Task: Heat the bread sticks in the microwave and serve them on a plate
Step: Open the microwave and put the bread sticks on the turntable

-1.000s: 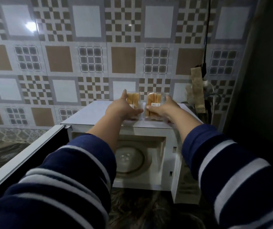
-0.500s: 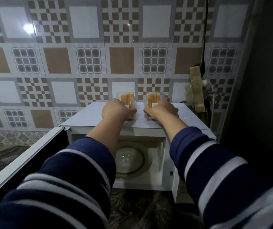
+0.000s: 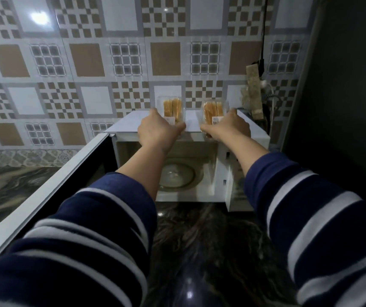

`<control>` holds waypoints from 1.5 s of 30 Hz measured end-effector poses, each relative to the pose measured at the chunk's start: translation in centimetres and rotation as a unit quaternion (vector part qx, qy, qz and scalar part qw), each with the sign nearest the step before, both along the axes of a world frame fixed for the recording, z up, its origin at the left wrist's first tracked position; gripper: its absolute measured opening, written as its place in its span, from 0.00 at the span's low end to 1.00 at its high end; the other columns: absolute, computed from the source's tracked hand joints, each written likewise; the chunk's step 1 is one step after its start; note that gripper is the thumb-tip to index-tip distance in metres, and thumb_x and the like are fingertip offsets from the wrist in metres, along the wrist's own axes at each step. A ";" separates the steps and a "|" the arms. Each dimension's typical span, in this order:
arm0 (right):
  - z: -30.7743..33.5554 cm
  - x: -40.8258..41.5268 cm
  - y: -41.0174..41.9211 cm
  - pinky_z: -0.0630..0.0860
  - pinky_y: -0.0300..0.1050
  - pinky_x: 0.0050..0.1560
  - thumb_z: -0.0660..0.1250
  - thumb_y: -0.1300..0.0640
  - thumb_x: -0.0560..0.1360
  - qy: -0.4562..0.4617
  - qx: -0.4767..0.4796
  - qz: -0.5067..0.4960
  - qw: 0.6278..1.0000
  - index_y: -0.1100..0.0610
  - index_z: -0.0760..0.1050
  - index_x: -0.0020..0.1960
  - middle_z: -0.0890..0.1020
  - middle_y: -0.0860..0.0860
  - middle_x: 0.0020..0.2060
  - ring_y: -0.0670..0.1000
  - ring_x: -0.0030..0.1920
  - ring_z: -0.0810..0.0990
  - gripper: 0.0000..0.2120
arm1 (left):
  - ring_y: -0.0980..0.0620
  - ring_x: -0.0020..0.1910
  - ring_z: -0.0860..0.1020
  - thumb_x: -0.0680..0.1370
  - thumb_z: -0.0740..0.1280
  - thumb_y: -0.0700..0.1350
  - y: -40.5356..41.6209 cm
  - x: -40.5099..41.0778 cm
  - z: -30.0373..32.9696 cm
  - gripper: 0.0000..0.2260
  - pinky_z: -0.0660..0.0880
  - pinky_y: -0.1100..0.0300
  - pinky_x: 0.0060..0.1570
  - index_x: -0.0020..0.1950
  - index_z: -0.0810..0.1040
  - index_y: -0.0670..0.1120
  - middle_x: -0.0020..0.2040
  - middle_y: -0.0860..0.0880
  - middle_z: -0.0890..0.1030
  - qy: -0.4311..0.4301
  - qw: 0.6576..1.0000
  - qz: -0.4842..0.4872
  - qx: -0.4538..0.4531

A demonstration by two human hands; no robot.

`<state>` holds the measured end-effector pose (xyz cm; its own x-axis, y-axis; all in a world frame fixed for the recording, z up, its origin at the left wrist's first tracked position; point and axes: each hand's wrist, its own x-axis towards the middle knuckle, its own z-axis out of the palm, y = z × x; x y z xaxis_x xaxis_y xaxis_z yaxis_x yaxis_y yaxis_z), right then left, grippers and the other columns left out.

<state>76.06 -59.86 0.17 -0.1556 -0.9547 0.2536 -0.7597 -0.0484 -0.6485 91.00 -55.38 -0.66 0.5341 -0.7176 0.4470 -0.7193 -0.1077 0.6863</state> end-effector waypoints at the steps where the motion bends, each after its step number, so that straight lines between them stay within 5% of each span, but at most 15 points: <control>1: -0.3 -0.3 1.4 0.75 0.50 0.52 0.72 0.37 0.65 0.001 -0.003 0.000 1.000 0.56 0.61 0.69 0.76 0.56 0.61 0.59 0.60 0.74 0.42 | 0.46 0.54 0.77 0.67 0.73 0.61 1.3 -0.2 -0.3 0.32 0.71 0.56 0.44 0.65 0.70 0.47 0.55 0.46 0.79 0.002 1.000 -0.002 0.001; 9: -7.1 -1.8 11.3 0.76 0.51 0.50 0.71 0.37 0.64 0.000 -0.038 -0.028 0.999 0.53 0.60 0.70 0.76 0.55 0.60 0.59 0.60 0.75 0.42 | 0.42 0.58 0.75 0.66 0.72 0.62 10.1 -1.8 -6.6 0.32 0.74 0.50 0.55 0.63 0.69 0.47 0.58 0.44 0.77 0.034 0.999 -0.014 0.005; 13: -13.2 -1.9 14.0 0.76 0.48 0.45 0.70 0.35 0.63 0.012 0.018 -0.043 0.999 0.52 0.60 0.69 0.77 0.55 0.58 0.59 0.56 0.77 0.41 | 0.43 0.58 0.76 0.66 0.73 0.61 12.7 -2.6 -11.9 0.32 0.73 0.53 0.51 0.64 0.69 0.47 0.58 0.44 0.78 0.061 0.997 -0.020 0.050; 21: -23.3 -3.1 16.8 0.71 0.52 0.58 0.73 0.37 0.63 -0.013 0.105 -0.024 0.994 0.53 0.63 0.69 0.76 0.56 0.61 0.61 0.62 0.72 0.41 | 0.39 0.60 0.75 0.68 0.73 0.60 15.7 -2.9 -21.4 0.33 0.72 0.50 0.59 0.66 0.69 0.44 0.61 0.40 0.77 0.081 0.987 -0.031 0.138; 29: -26.4 -4.0 16.5 0.70 0.52 0.61 0.72 0.40 0.65 -0.026 0.105 -0.009 0.994 0.54 0.62 0.69 0.74 0.56 0.64 0.61 0.64 0.69 0.39 | 0.39 0.62 0.72 0.69 0.72 0.56 16.0 -3.6 -25.4 0.33 0.68 0.50 0.63 0.68 0.66 0.43 0.63 0.39 0.74 0.081 0.985 -0.014 0.150; 35: -24.4 -3.5 15.9 0.61 0.59 0.67 0.74 0.36 0.64 0.037 0.152 -0.023 0.987 0.51 0.44 0.77 0.58 0.58 0.74 0.61 0.72 0.58 0.55 | 0.39 0.65 0.71 0.72 0.70 0.58 15.6 -2.8 -24.9 0.34 0.66 0.52 0.63 0.70 0.63 0.41 0.65 0.38 0.72 0.105 0.981 -0.049 0.156; 37: -23.6 -2.9 16.8 0.64 0.57 0.64 0.72 0.38 0.66 0.105 0.035 -0.029 0.993 0.50 0.53 0.76 0.61 0.56 0.72 0.60 0.69 0.61 0.47 | 0.40 0.65 0.72 0.77 0.64 0.56 15.8 -1.9 -24.8 0.28 0.67 0.54 0.62 0.70 0.65 0.40 0.66 0.38 0.73 0.146 0.976 -0.065 0.147; 40: -22.6 -1.6 18.1 0.65 0.50 0.61 0.70 0.46 0.72 0.167 -0.088 0.132 0.973 0.50 0.76 0.62 0.74 0.51 0.61 0.55 0.63 0.67 0.20 | 0.40 0.61 0.75 0.82 0.58 0.50 16.7 -0.4 -25.1 0.18 0.69 0.57 0.57 0.66 0.72 0.40 0.61 0.38 0.78 0.144 0.974 -0.090 0.148; 42: -22.7 -0.7 19.0 0.68 0.47 0.63 0.70 0.53 0.74 0.138 -0.042 0.246 0.958 0.54 0.82 0.53 0.80 0.51 0.55 0.52 0.59 0.74 0.09 | 0.42 0.60 0.77 0.81 0.60 0.47 17.3 0.4 -25.4 0.16 0.69 0.59 0.56 0.64 0.75 0.40 0.59 0.39 0.80 0.139 0.972 -0.118 0.146; 45: -23.6 0.3 20.2 0.75 0.49 0.57 0.69 0.54 0.75 0.132 0.024 0.295 0.946 0.54 0.82 0.51 0.83 0.51 0.51 0.50 0.53 0.79 0.08 | 0.50 0.57 0.79 0.77 0.69 0.45 18.3 1.0 -25.4 0.20 0.72 0.67 0.57 0.66 0.74 0.38 0.59 0.46 0.80 0.206 0.949 -0.191 0.144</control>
